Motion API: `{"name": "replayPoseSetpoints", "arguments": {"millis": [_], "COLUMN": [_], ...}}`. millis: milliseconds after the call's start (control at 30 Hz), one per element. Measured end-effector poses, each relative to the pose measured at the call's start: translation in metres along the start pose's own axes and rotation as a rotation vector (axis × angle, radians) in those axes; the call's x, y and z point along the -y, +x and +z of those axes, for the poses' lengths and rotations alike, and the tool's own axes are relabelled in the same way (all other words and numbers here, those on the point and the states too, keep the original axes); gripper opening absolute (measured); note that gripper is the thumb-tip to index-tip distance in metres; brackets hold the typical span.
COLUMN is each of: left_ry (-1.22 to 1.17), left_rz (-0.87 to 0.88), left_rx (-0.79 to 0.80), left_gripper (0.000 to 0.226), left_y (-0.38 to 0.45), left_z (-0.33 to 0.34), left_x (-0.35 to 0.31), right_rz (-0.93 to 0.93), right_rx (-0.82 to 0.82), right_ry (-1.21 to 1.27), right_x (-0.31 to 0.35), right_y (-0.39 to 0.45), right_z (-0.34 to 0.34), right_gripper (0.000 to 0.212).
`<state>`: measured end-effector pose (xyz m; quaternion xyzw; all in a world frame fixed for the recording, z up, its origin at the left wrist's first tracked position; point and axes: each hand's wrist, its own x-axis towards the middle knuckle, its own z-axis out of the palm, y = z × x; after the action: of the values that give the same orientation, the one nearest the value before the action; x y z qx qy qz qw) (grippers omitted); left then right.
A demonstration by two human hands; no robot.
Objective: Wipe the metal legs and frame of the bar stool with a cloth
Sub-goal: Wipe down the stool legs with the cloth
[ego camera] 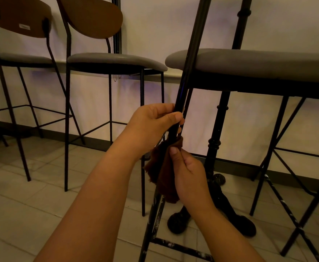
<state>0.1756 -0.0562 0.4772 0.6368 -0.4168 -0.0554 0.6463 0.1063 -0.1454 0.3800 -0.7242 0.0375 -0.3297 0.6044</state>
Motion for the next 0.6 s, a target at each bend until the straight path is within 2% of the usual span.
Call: {"name": "replayPoseSetpoints", "arguments": {"millis": [167, 300, 433, 600], "left_ry": [-0.025, -0.008, 0.011, 0.004], "left_rz": [-0.006, -0.024, -0.034, -0.031], "left_rx": [-0.005, -0.01, -0.008, -0.001], "left_gripper": [0.014, 0.018, 0.018, 0.013], "left_y": [0.0, 0.005, 0.009, 0.012], "left_z": [-0.002, -0.006, -0.009, -0.012], "left_x": [0.002, 0.003, 0.004, 0.007], "right_rz": [-0.033, -0.108, -0.249, -0.279], "right_rx": [0.01, -0.147, -0.328, -0.478], "right_ry": [-0.086, -0.259, -0.506, -0.768], "right_x": [-0.009, -0.002, 0.014, 0.015], "right_y": [-0.01, -0.002, 0.016, 0.021], "right_z": [0.003, 0.011, 0.018, 0.028], "right_gripper": [0.029, 0.039, 0.029, 0.037]}}
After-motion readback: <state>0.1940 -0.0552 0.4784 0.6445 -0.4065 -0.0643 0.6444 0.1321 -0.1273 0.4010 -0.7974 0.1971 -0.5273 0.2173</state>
